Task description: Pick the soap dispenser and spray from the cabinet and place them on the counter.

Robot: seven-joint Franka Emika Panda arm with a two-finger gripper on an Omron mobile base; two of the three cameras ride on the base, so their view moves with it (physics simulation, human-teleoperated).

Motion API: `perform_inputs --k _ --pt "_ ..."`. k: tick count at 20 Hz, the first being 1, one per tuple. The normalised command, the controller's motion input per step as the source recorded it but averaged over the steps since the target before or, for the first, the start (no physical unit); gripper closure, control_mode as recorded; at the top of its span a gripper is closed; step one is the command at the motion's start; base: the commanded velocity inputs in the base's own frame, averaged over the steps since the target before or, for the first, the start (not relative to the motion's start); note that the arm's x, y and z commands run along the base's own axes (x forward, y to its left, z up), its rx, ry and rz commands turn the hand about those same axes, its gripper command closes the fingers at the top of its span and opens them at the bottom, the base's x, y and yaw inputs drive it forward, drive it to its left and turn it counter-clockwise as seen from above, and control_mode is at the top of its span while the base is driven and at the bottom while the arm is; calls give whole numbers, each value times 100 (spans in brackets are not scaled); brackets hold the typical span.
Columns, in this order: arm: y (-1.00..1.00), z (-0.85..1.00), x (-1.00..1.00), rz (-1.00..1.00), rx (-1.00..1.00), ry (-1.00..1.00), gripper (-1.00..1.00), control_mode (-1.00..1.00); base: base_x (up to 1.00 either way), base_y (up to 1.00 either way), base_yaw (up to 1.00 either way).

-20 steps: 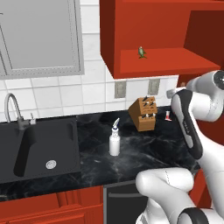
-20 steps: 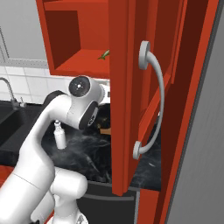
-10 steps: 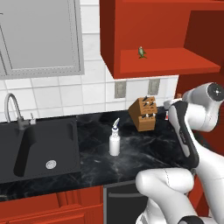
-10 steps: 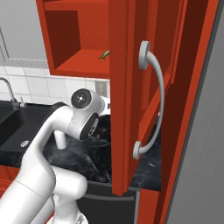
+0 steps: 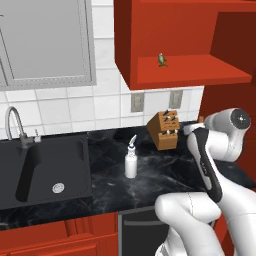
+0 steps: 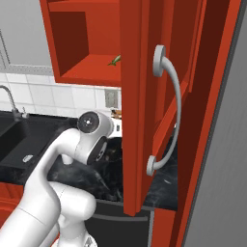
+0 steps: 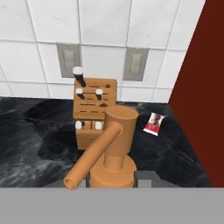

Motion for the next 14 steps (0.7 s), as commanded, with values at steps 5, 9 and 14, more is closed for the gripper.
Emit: perform_inputs --k 5,9,14 --pt "2 -17 1 0 0 0 100 -100 0 0 0" --pt "1 -22 5 0 0 0 100 -100 0 0 0" --pt "4 -20 5 0 0 0 100 -100 0 0 0"
